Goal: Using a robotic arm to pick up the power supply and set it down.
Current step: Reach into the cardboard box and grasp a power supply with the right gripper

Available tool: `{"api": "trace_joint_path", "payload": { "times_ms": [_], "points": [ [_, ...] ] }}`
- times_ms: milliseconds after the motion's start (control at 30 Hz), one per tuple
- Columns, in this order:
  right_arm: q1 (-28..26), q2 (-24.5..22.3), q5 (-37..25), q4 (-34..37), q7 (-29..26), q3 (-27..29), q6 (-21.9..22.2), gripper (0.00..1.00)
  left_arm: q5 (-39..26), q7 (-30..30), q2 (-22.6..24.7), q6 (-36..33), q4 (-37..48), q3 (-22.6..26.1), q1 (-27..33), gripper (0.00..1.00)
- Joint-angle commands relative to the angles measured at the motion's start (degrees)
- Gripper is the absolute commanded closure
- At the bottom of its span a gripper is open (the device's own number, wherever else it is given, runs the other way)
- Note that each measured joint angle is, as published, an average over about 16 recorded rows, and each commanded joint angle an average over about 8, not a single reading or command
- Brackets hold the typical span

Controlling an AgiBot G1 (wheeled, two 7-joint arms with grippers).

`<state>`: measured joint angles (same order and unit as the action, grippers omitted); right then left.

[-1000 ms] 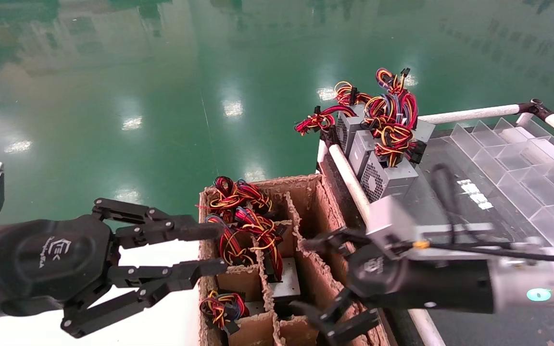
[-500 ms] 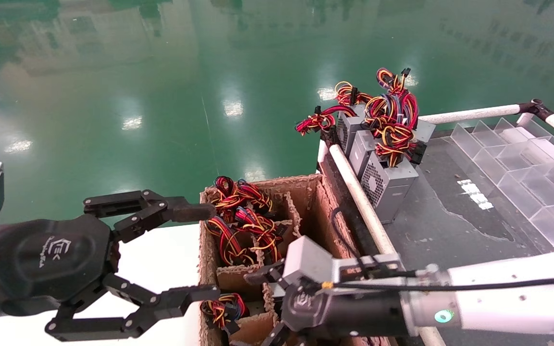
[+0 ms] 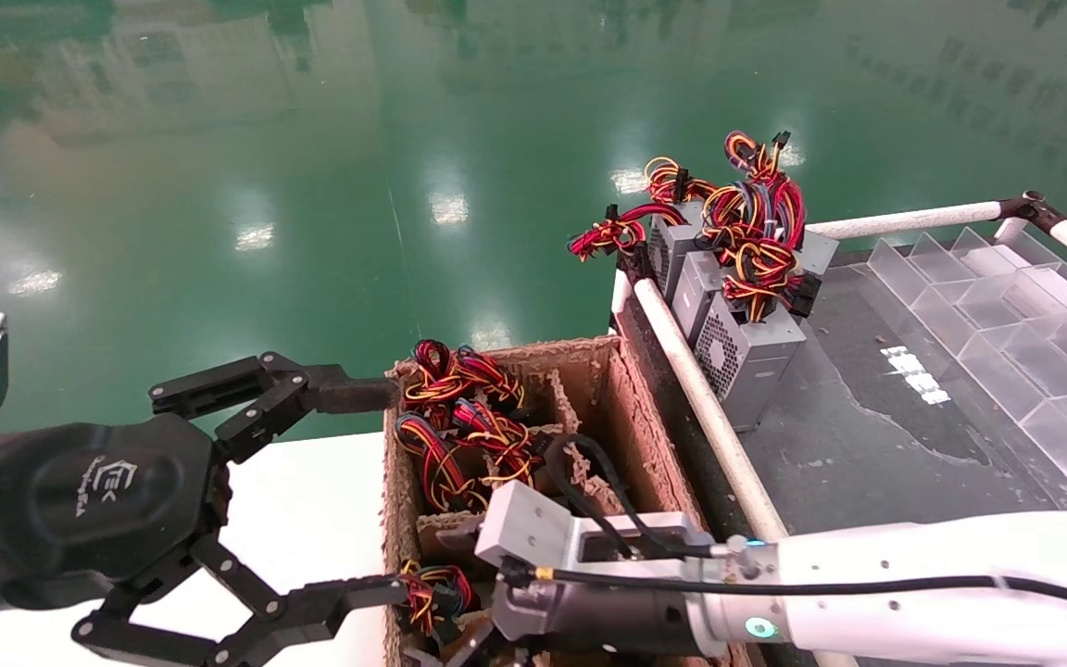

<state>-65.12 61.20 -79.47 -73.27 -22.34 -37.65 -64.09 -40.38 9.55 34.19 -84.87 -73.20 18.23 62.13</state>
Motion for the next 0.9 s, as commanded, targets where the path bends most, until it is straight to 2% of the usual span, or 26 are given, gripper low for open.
{"api": "trace_joint_path", "payload": {
  "times_ms": [33,433,900],
  "points": [
    [-0.08,0.81,-1.01,0.36,-0.2,-0.31,1.03,1.0,0.0,0.0,0.0,0.0,0.0,0.0,0.0,0.0],
    [-0.09,2.71,-2.6,2.53,-0.4,-1.0,2.72,1.0,0.02,-0.01,-0.01,0.01,0.0,0.03,0.01,0.0],
    [-0.05,3.09,1.22,6.72,1.05,0.24,0.9,1.0,0.04,-0.03,-0.02,0.02,0.0,0.05,0.01,0.0]
  ]
}}
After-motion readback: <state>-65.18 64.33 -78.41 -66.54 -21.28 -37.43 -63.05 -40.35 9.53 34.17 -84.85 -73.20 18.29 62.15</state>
